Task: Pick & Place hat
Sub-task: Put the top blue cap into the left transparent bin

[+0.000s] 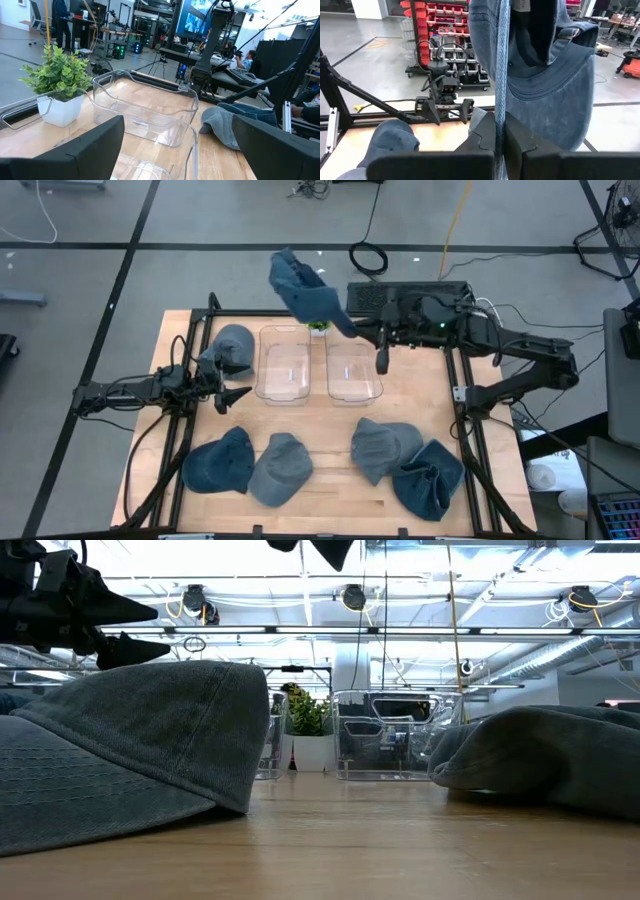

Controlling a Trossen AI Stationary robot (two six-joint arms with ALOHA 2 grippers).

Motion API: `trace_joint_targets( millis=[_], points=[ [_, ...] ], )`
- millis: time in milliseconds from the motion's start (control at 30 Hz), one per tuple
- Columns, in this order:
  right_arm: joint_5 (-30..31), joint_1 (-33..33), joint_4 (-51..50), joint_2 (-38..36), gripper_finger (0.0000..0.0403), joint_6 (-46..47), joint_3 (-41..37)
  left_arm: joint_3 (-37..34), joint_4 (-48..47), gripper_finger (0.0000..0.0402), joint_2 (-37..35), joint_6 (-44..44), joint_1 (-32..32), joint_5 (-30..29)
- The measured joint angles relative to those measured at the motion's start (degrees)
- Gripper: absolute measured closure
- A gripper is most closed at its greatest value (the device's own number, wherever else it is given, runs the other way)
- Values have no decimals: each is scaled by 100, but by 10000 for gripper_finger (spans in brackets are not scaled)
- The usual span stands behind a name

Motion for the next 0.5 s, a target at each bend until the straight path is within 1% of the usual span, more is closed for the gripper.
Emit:
trace_joint_targets(
  millis=[133, 333, 467, 500],
  points=[
    [466, 371, 2, 265, 403, 1, 173, -1, 2, 23, -2, 18, 0, 0],
    [1100, 929, 52, 531, 403, 80, 212, 0, 2, 23, -1, 259, 0, 0],
    [1170, 1199, 241, 740, 403, 377, 212, -1, 2, 23, -2, 260, -1, 0],
    [1264, 1273, 325, 806, 403, 416, 212, 1, 2, 23, -1, 260, 1, 0]
  ],
)
